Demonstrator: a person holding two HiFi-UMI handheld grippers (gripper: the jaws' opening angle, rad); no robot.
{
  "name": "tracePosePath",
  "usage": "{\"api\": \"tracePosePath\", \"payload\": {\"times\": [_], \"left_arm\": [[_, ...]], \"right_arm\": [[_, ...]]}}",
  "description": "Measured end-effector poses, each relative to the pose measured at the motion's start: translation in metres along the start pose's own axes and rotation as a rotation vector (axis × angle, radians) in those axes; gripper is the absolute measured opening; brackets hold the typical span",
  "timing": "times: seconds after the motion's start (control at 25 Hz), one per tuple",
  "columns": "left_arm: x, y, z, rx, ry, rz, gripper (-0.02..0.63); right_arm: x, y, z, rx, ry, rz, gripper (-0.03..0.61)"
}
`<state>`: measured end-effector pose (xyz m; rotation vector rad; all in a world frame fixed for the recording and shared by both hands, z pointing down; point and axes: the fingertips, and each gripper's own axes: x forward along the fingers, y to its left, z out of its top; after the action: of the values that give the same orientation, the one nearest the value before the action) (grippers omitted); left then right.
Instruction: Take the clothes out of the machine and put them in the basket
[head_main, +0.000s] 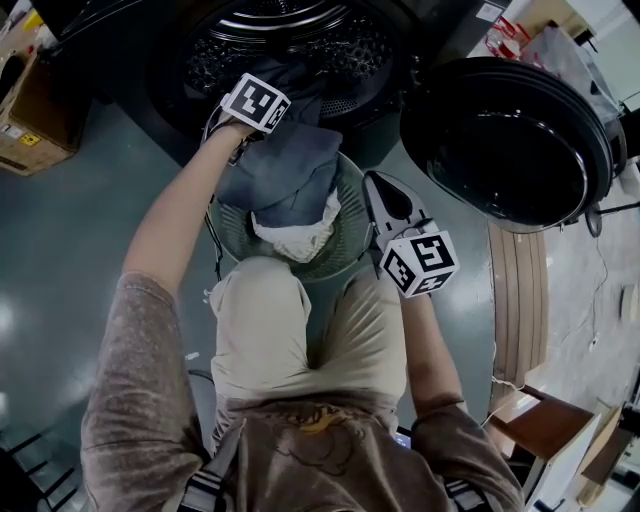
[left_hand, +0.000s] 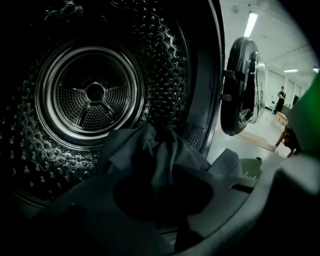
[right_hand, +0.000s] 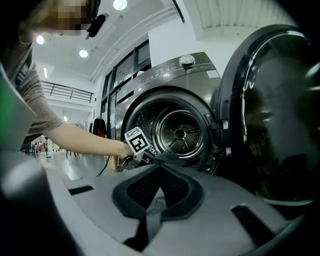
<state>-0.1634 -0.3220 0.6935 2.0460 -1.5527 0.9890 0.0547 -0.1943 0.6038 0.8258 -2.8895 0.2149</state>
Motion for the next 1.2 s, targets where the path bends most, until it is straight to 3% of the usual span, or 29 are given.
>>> {"api": "tracePosePath", "payload": {"times": [0.4, 0.76, 1.2], "left_arm": [[-0.065, -0.058, -0.008, 0.1, -0.054, -0.079, 0.055], [-0.126, -0.134, -0.026, 0.187, -0.07, -0.219, 0.055], [-0.172, -0.199, -0.056, 0.154, -0.052, -0.393, 0.055]], "right_arm": [[-0.007, 0.008, 0.016, -0.001, -0.042, 0.024, -0.003], [-0.005, 0.017, 0.021, -0.025, -0.053, 0.064, -0.003], [-0.004, 0.019, 0.023, -0.008, -0.076, 0.065, -0.003]]}}
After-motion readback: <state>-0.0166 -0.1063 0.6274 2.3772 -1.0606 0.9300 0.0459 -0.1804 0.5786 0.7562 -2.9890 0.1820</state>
